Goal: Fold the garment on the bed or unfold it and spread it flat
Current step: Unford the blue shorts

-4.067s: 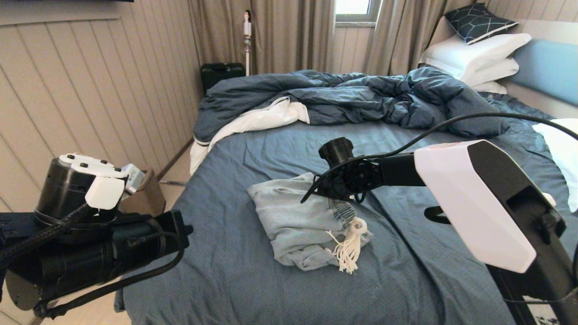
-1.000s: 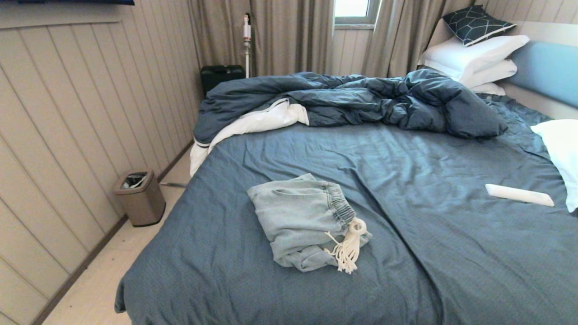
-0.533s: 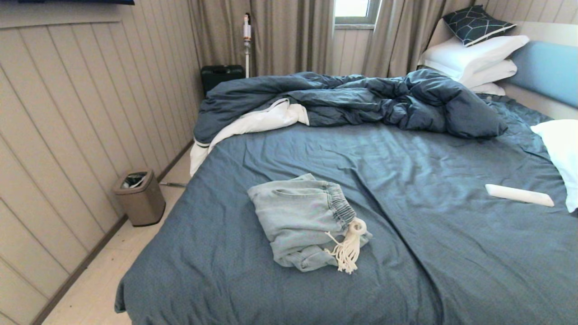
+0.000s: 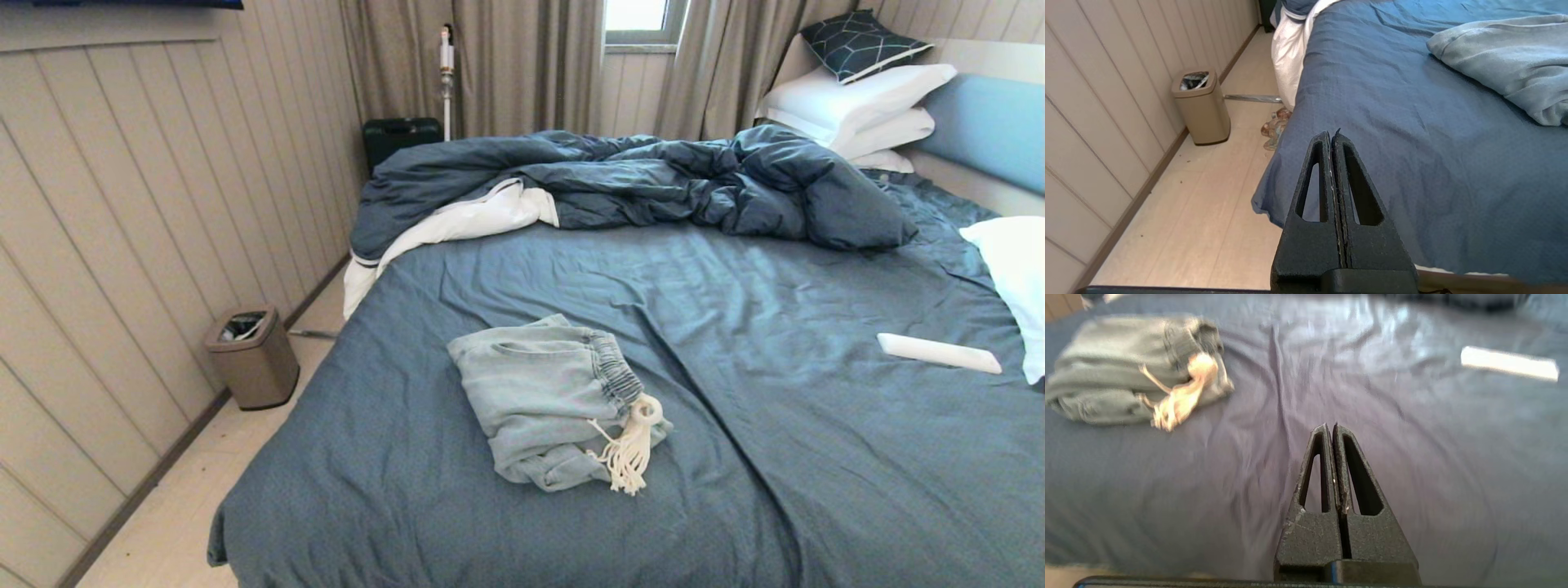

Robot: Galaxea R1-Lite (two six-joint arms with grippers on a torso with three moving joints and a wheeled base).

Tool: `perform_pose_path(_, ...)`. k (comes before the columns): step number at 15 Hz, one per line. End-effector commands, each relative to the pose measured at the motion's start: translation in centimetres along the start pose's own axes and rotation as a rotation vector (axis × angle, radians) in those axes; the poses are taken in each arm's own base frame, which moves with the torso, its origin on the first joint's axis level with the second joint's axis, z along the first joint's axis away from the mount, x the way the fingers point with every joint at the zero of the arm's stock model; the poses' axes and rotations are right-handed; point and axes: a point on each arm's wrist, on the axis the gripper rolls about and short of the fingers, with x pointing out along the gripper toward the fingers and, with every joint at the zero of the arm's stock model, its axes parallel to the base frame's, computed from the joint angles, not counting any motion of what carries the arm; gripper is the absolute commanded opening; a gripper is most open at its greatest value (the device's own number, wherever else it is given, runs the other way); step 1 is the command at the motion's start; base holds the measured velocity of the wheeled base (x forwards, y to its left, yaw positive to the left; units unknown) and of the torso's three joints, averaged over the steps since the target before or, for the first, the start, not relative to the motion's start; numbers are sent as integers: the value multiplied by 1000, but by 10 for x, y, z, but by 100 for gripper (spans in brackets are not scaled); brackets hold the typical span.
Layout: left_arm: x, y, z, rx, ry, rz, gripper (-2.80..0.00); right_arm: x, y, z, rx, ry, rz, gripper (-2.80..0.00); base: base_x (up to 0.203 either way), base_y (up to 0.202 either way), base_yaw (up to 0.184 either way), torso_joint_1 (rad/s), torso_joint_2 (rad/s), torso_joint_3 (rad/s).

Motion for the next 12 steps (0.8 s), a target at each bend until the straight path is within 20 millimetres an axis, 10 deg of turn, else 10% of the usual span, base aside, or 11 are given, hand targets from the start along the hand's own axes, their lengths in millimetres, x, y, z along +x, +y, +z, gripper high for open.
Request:
perform_pose_path(1, 0, 0, 0, 0, 4, -1, -280, -1, 0, 11, -6, -99, -3, -280, 0, 0, 0, 0, 0, 0)
perform_pose_path(12, 0, 0, 0, -54, 0, 12, -280, -1, 0, -9, 50, 95, 3, -280, 0, 0, 0, 0, 0, 0)
